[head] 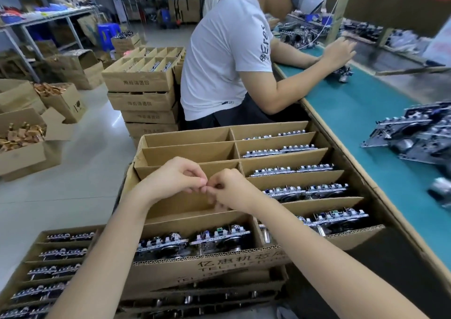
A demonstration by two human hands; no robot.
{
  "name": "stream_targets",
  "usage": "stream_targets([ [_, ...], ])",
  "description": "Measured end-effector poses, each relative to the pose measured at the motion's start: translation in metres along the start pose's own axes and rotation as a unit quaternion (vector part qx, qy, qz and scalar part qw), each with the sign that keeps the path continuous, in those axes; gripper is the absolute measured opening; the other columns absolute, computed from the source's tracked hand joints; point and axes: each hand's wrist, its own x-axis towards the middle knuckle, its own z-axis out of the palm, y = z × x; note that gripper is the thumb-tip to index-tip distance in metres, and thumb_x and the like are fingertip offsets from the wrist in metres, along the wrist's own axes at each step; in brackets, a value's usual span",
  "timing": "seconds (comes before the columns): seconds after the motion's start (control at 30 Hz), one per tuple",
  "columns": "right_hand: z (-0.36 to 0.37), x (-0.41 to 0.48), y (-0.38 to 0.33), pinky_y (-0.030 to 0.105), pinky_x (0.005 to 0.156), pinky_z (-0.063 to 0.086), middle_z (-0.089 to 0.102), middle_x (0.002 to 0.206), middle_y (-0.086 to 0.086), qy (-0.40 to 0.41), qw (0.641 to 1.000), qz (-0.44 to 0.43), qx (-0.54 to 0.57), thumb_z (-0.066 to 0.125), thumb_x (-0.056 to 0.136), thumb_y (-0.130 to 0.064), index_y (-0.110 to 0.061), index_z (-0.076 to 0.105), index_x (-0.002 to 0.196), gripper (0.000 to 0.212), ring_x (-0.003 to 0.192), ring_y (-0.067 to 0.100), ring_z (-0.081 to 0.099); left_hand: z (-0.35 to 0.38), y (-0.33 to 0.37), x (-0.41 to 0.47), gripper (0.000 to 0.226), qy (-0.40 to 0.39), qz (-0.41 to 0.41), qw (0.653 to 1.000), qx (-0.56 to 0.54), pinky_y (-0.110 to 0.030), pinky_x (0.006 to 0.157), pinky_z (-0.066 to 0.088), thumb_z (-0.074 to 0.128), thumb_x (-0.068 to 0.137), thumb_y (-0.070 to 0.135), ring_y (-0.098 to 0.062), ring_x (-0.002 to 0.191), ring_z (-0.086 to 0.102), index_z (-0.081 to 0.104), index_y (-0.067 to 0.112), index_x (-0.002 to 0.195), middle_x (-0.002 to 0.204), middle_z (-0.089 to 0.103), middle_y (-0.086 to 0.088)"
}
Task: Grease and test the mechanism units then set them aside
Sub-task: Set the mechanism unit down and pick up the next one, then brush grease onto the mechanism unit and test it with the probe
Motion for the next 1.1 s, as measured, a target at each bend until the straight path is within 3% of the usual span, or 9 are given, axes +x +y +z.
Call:
stream_targets([
  [0.27, -0.105, -0.078, 0.056, 0.043, 0.074, 0.054, 0.069, 0.073, 0.012, 0.269, 0.961, 0.068, 0.023, 0.054, 0.093, -0.022, -0.005, 0.067, 0.076, 0.027, 0.073, 0.028, 0.065, 0.093, 0.105, 0.061, 0.015, 0.021, 0.152, 0.973, -0.17, -0.012, 0.064, 0.051, 0.059, 0.089, 0.005, -0.001, 0.068, 0.066, 0.07, 0.013, 0.083, 0.073, 0.071, 0.003],
  [0.47, -0.157, -0.169, 0.114, 0.038, 0.066, 0.051, 0.066, 0.07, 0.021, 0.407, 0.893, 0.193, 0.021, 0.056, 0.089, -0.016, 0.003, 0.065, 0.071, 0.027, 0.07, 0.034, 0.064, 0.2, 0.185, 0.094, 0.014, -0.084, 0.185, 0.953, -0.224, -0.011, 0.062, 0.05, 0.053, 0.09, -0.008, 0.0, 0.06, 0.064, 0.062, 0.001, 0.095, 0.079, 0.066, -0.007],
  [0.6, -0.171, -0.234, 0.144, 0.028, 0.06, 0.047, 0.062, 0.064, 0.01, 0.464, 0.844, 0.266, 0.027, 0.056, 0.089, -0.014, -0.001, 0.066, 0.074, 0.022, 0.06, 0.018, 0.059, 0.271, 0.233, 0.107, 0.028, -0.076, 0.213, 0.964, -0.14, -0.035, 0.089, 0.049, 0.06, 0.089, 0.004, -0.03, 0.096, 0.065, 0.06, -0.005, 0.115, 0.103, 0.067, -0.021],
  [0.73, -0.173, -0.281, 0.164, 0.029, 0.067, 0.048, 0.066, 0.075, 0.013, 0.499, 0.806, 0.315, 0.047, 0.054, 0.09, -0.012, -0.002, 0.065, 0.078, 0.019, 0.063, 0.017, 0.061, 0.322, 0.282, 0.115, 0.045, -0.058, 0.257, 0.963, 0.05, -0.035, 0.078, 0.039, 0.06, 0.091, 0.032, -0.035, 0.104, 0.056, 0.049, -0.002, 0.118, 0.107, 0.061, -0.022],
  [0.8, -0.172, -0.298, 0.171, 0.026, 0.065, 0.047, 0.068, 0.081, 0.014, 0.504, 0.798, 0.326, 0.055, 0.053, 0.09, -0.012, -0.004, 0.065, 0.08, 0.018, 0.063, 0.016, 0.062, 0.333, 0.299, 0.118, 0.04, -0.052, 0.265, 0.951, 0.149, -0.036, 0.078, 0.041, 0.06, 0.092, 0.031, -0.036, 0.106, 0.055, 0.048, -0.001, 0.112, 0.111, 0.058, -0.021],
  [0.87, -0.17, -0.312, 0.176, 0.03, 0.064, 0.05, 0.067, 0.081, 0.011, 0.507, 0.791, 0.337, 0.059, 0.053, 0.091, -0.013, -0.006, 0.064, 0.08, 0.017, 0.064, 0.014, 0.063, 0.336, 0.311, 0.123, 0.022, -0.05, 0.266, 0.942, 0.198, -0.035, 0.07, 0.041, 0.058, 0.093, 0.02, -0.035, 0.099, 0.059, 0.05, 0.001, 0.086, 0.104, 0.06, -0.02],
  [0.97, -0.168, -0.328, 0.182, 0.035, 0.063, 0.053, 0.064, 0.08, 0.006, 0.515, 0.782, 0.341, 0.081, 0.054, 0.091, -0.015, -0.008, 0.063, 0.081, 0.015, 0.064, 0.01, 0.063, 0.331, 0.318, 0.137, 0.045, -0.066, 0.239, 0.95, 0.191, -0.036, 0.058, 0.041, 0.065, 0.087, 0.015, -0.03, 0.068, 0.057, 0.031, 0.009, 0.058, 0.064, 0.047, -0.012],
  [1.03, -0.168, -0.333, 0.183, 0.029, 0.063, 0.052, 0.063, 0.086, 0.008, 0.538, 0.77, 0.326, 0.111, 0.052, 0.092, -0.014, -0.011, 0.061, 0.084, 0.013, 0.066, 0.008, 0.061, 0.323, 0.317, 0.144, 0.046, -0.088, 0.201, 0.969, 0.116, -0.029, 0.045, 0.033, 0.071, 0.081, 0.016, -0.022, 0.048, 0.043, 0.033, 0.008, 0.056, 0.053, 0.035, -0.006],
  [1.1, -0.168, -0.334, 0.183, 0.025, 0.064, 0.051, 0.063, 0.097, 0.014, 0.559, 0.752, 0.312, 0.158, 0.049, 0.095, -0.014, -0.017, 0.058, 0.091, 0.011, 0.078, 0.011, 0.062, 0.314, 0.309, 0.145, 0.04, -0.139, 0.116, 0.981, -0.068, -0.02, 0.034, 0.034, 0.071, 0.082, 0.012, -0.014, 0.033, 0.047, 0.04, 0.006, 0.057, 0.044, 0.043, -0.005],
])
